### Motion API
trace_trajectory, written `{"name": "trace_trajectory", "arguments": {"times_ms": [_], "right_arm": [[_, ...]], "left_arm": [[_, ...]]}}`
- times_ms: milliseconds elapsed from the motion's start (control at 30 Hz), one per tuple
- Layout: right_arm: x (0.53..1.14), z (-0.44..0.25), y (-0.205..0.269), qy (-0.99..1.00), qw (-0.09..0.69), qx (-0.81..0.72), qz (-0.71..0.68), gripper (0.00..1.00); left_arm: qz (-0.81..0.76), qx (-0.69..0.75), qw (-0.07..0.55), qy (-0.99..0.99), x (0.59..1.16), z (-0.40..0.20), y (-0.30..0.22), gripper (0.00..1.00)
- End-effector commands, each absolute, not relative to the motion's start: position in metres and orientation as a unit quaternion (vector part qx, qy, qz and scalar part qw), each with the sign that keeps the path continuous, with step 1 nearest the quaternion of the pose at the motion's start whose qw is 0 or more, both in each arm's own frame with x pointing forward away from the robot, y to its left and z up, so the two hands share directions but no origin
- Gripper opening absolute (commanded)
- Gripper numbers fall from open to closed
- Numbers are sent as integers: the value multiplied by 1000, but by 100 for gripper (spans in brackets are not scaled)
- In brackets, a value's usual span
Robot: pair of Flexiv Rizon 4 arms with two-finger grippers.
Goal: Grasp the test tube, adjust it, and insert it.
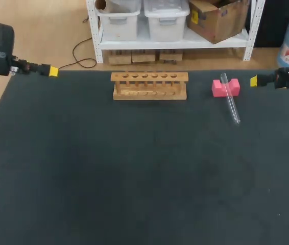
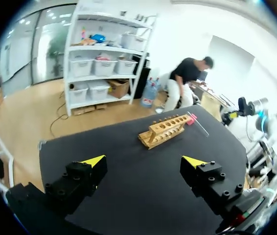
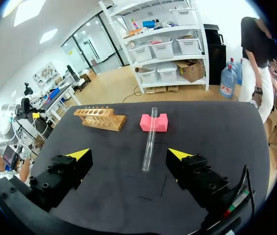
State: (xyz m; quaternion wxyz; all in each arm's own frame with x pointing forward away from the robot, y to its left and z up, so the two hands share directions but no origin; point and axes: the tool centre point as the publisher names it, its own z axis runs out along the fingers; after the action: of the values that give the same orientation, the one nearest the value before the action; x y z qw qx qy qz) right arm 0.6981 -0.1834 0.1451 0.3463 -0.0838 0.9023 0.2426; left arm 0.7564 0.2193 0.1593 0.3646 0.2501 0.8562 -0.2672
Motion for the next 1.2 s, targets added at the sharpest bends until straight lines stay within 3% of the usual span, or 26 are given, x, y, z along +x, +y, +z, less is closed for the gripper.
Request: {"name": "trace_trajectory", "arguments": {"times_ms": [33,667,1200], "right_arm": [[697,146,-182,904,347,-82,237,100],[697,146,-182,904,347,-82,237,100],[697,146,-182,904,347,-82,237,100]], "left_arm": [[-389,333,348,785,764,154,227,100],[-409,468,420,661,783,139,177,100],[-400,496,405,656,797,118,144,100]]}}
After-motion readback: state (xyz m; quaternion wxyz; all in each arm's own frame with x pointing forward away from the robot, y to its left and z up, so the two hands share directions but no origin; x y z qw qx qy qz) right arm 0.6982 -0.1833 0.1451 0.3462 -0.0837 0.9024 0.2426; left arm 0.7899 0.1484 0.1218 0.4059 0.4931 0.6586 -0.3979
